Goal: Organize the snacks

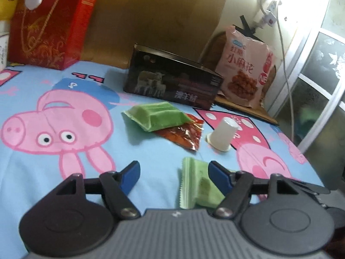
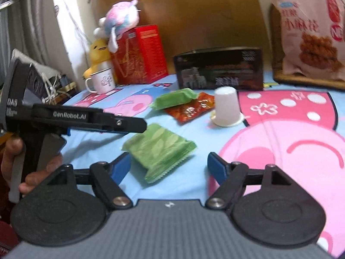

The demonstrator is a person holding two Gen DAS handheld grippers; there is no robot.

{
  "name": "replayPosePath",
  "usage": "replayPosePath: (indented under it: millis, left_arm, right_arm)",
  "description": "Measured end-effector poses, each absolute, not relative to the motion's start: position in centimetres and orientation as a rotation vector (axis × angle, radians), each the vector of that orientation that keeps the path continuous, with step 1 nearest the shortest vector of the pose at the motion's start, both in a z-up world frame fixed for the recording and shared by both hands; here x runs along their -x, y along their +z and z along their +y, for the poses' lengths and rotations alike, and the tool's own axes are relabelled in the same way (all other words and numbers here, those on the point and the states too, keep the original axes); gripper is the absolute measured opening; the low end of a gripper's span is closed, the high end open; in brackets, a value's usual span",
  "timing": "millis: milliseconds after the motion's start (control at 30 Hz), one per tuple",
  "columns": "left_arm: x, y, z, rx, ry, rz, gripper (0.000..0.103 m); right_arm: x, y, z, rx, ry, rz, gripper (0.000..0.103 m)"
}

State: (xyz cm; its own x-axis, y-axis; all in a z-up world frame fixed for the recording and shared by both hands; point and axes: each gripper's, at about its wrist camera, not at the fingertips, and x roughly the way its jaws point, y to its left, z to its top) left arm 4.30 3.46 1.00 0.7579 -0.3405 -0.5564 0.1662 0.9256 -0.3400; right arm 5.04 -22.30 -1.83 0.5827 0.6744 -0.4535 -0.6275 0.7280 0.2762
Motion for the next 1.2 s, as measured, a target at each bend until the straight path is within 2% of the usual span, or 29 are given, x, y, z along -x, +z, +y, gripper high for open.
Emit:
replayPosePath:
  millis: [300, 367, 400, 533, 600, 1200]
  left_arm:
    - [-4.2, 0.9, 3.4, 0.252, -0.189, 0.629, 0.074]
    - [-4.1, 0.9, 3.4, 0.249, -0.188, 0.624, 0.080]
    - [-4.1, 0.9, 3.4, 0.247, -0.189, 0.622, 0.082]
    - [-4.1, 0.9, 3.5, 0.248, -0.188, 0.621, 0.083]
    - [-4.0, 0.9, 3.4, 0.244, -0.185, 0.621, 0.083]
    - [-3.0, 1.2, 4.2, 0.299, -0.254, 0.556, 0.092]
  right_arm:
    - [-6.1, -1.8, -24.8, -0.275, 0.737, 0.552, 0.083]
    - [-6.5, -1.9, -25.4, -0.319, 0.729, 0.559, 0.084]
    - [-6.8, -1.9, -25.7, -0.340, 0.725, 0.565, 0.086]
    - [-7.6, -2.2, -26.7, -0.419, 0.693, 0.579, 0.099]
    - [-7.9, -2.4, -27.3, -0.459, 0.666, 0.574, 0.103]
    - [-8.1, -2.6, -27.8, -0.459, 0.647, 0.549, 0.103]
